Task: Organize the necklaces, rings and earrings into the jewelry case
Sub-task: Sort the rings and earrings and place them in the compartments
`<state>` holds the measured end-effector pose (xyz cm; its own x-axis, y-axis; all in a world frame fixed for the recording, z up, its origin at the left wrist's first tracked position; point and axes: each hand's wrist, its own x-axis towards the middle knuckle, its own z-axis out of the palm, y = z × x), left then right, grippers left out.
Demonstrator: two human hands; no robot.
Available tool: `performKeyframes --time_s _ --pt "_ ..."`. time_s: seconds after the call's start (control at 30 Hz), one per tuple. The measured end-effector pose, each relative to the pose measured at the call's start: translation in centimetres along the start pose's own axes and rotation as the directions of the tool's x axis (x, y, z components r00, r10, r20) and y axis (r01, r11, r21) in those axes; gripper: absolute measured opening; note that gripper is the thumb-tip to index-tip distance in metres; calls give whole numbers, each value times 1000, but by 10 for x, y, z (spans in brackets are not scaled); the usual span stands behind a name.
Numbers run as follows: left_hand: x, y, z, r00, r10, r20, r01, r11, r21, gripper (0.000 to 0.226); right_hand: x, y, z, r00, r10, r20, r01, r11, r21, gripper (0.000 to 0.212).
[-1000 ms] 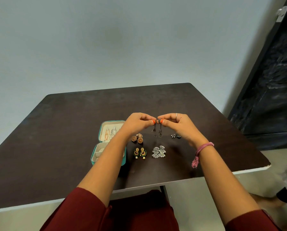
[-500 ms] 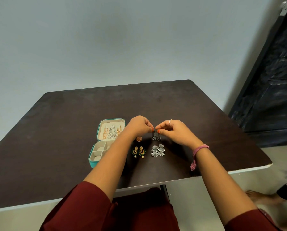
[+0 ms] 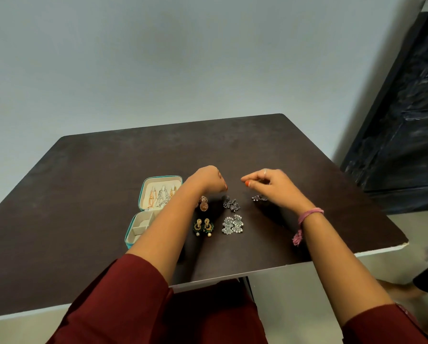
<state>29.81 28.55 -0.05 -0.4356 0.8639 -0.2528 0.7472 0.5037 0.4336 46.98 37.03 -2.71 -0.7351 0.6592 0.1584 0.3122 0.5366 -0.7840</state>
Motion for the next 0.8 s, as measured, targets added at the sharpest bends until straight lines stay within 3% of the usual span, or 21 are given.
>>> performKeyframes --time_s 0.17,0.3,0.4,0.53,0.63,0.8 --pt "10 17 4 993 57 -103 -74 984 -165 19 7 24 -20 967 66 -248 -8 973 229 17" --pt "21 29 14 985 80 -152 -118 959 -257 21 9 43 -23 941 141 -309 -41 949 311 16" --pt "29 34 23 983 103 -151 -141 955 -262 23 5 57 -15 935 167 -313 -70 952 299 16" --pt "31 44 33 949 271 -161 -300 932 -202 23 -2 60 -16 944 160 -290 -70 953 295 11" --pt "32 48 38 921 363 -140 -373 926 -55 29 -13 57 -20 968 142 -207 -85 962 259 5" --pt "36 44 36 918 392 -54 -389 919 68 47 -34 53 -14 993 4 -122 -1 1000 26 16"
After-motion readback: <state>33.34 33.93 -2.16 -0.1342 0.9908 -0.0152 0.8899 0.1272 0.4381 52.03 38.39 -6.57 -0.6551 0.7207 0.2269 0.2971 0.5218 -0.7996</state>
